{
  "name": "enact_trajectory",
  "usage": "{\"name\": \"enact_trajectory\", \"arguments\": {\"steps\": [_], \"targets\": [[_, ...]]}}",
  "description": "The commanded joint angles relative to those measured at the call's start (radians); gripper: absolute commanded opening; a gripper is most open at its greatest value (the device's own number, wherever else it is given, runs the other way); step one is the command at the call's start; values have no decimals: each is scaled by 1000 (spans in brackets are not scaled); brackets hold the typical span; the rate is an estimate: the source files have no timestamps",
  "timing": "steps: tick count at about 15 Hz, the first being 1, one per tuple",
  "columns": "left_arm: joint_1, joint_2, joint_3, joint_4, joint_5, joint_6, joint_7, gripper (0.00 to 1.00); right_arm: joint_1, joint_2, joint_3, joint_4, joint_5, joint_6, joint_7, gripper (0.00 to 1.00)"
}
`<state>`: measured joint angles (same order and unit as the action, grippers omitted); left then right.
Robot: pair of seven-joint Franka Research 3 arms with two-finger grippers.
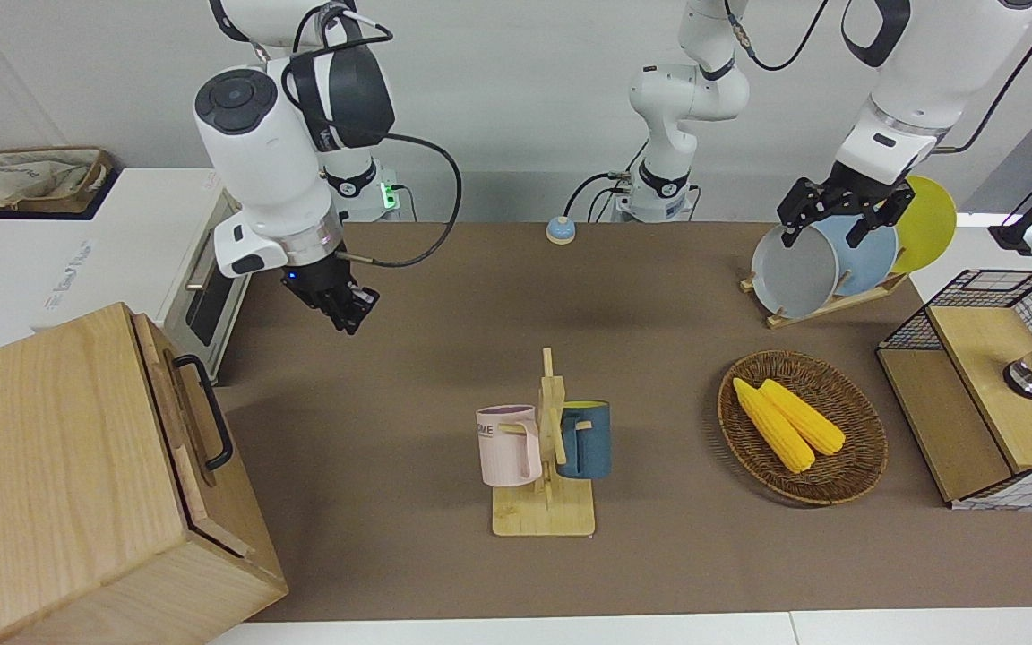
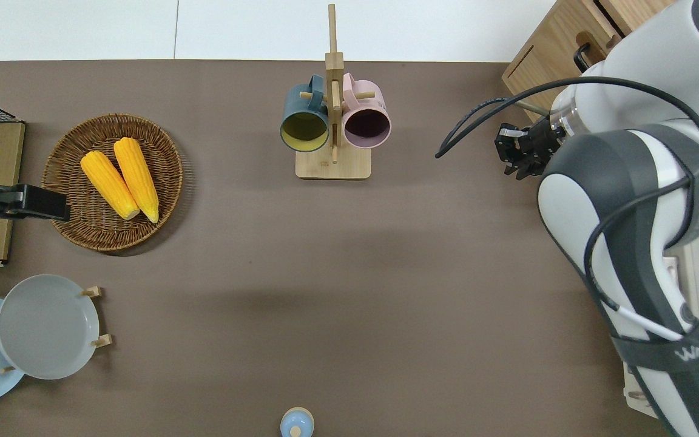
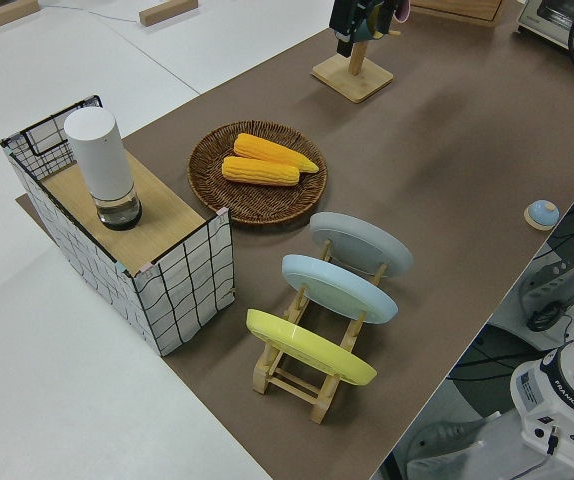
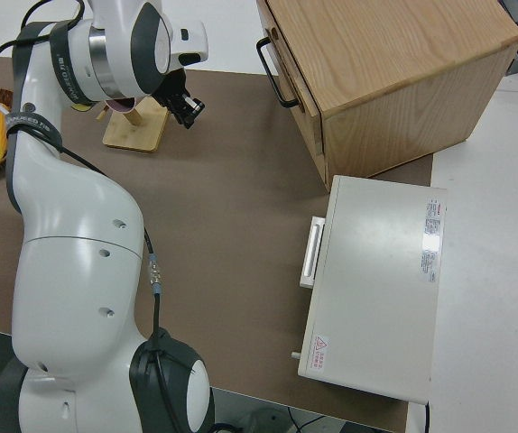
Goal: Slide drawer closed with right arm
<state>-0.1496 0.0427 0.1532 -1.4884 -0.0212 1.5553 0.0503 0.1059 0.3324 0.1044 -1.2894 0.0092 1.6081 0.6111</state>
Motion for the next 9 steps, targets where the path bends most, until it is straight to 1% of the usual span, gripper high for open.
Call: {"name": "enact_trajectory", "arguments": {"steps": [1, 2, 3, 4, 5, 7, 9], "targets": [[-18, 14, 17, 22, 12, 0, 8, 998, 5, -78, -8, -21, -15, -83, -199, 0], [-18, 14, 17, 22, 14, 0, 8, 995, 5, -101, -12, -33, -14, -108, -244, 0], [-18, 14, 17, 22, 12, 0, 8, 995, 6, -124, -28, -47, -14, -128, -281, 0], [-18, 14, 17, 22, 14, 0, 8, 998, 6, -144, -35, -62, -12, -141, -307, 0], [-18, 14, 17, 22, 12, 0, 8, 998, 9, -168, -44, -83, -12, -154, -341, 0], [-18, 14, 17, 22, 12, 0, 8, 995, 12, -222, -74, -134, -12, -162, -433, 0], [-18, 14, 17, 22, 12, 0, 8, 995, 11, -266, -101, -175, -8, -162, -494, 0]]}}
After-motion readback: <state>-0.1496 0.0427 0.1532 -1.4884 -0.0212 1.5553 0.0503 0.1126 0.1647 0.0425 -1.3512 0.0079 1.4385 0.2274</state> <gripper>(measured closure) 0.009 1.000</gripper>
